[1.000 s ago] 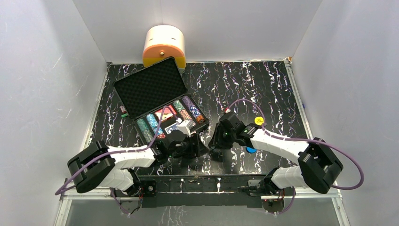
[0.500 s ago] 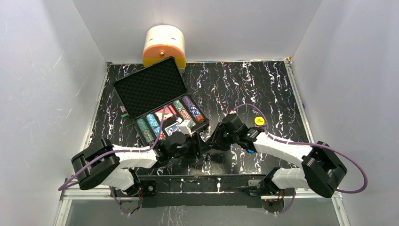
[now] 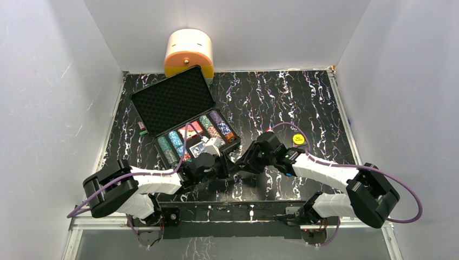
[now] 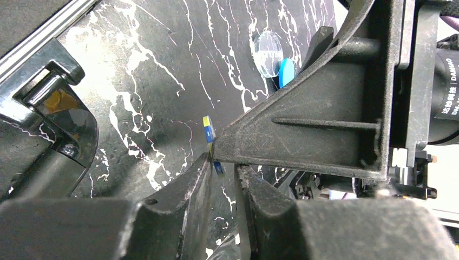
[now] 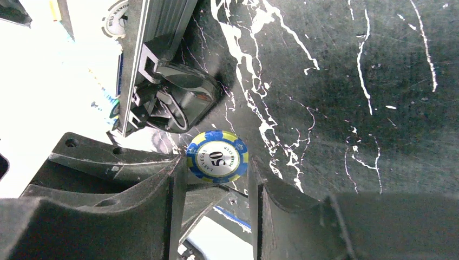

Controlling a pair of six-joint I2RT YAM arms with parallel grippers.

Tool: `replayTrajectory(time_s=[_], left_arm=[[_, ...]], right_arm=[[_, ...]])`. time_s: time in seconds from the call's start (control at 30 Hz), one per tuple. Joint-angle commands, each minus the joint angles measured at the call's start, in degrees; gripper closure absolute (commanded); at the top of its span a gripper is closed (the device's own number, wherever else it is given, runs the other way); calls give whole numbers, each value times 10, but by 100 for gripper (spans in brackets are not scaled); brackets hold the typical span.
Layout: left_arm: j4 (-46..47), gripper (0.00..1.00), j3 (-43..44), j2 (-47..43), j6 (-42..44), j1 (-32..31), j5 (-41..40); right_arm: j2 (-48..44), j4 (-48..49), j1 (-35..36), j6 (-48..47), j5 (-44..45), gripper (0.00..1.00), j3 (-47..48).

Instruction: Pack up texas hold em set

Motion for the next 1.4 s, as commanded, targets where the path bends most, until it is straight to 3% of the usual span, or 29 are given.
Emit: replayTrajectory(time_s=[0.0, 0.13, 0.3, 0.37, 0.4, 0.5, 0.63, 0.73, 0.8, 0.97, 1.1, 1.2, 1.3, 1.37], left_arm=[[20, 82, 11, -1, -31, 0, -49], [17, 87, 19, 14, -31, -1, -59], [6, 100, 29, 27, -41, 0, -66], [-15, 100, 36, 26, -38, -1, -75], [-25, 100, 42, 23, -32, -1, -78], [-70, 100, 57, 5, 1, 0, -79], [-240, 100, 104, -44, 94, -1, -72], [-398, 100, 164, -77, 174, 2, -52], [-474, 100, 188, -105, 231, 3, -52], [-497, 100, 182, -220, 325, 13, -23], [-577, 100, 226, -241, 406, 23, -8], [-708, 100, 287, -213, 391, 38, -51], [-884, 100, 376, -148, 275, 43, -113], [-953, 100, 390, -115, 227, 44, -123]], right_arm=[[-1, 38, 2, 20, -32, 52, -6], [-1, 46, 2, 27, -40, 52, -10], [-1, 50, 2, 30, -41, 52, -14], [-1, 51, 1, 28, -38, 51, -17], [-1, 51, 1, 23, -35, 49, -16], [-3, 22, -12, -52, -31, 31, 22], [-20, -70, -39, -184, 15, 14, 111], [-45, -84, -56, -254, 37, 12, 139], [-61, -57, -67, -332, 4, 13, 140], [-95, 19, -70, -449, -120, 15, 137], [-116, 17, -70, -461, -118, 15, 144], [-123, 8, -70, -440, -84, 15, 135], [-116, -14, -70, -412, -54, 16, 136], [-107, -25, -70, -403, -52, 16, 139]])
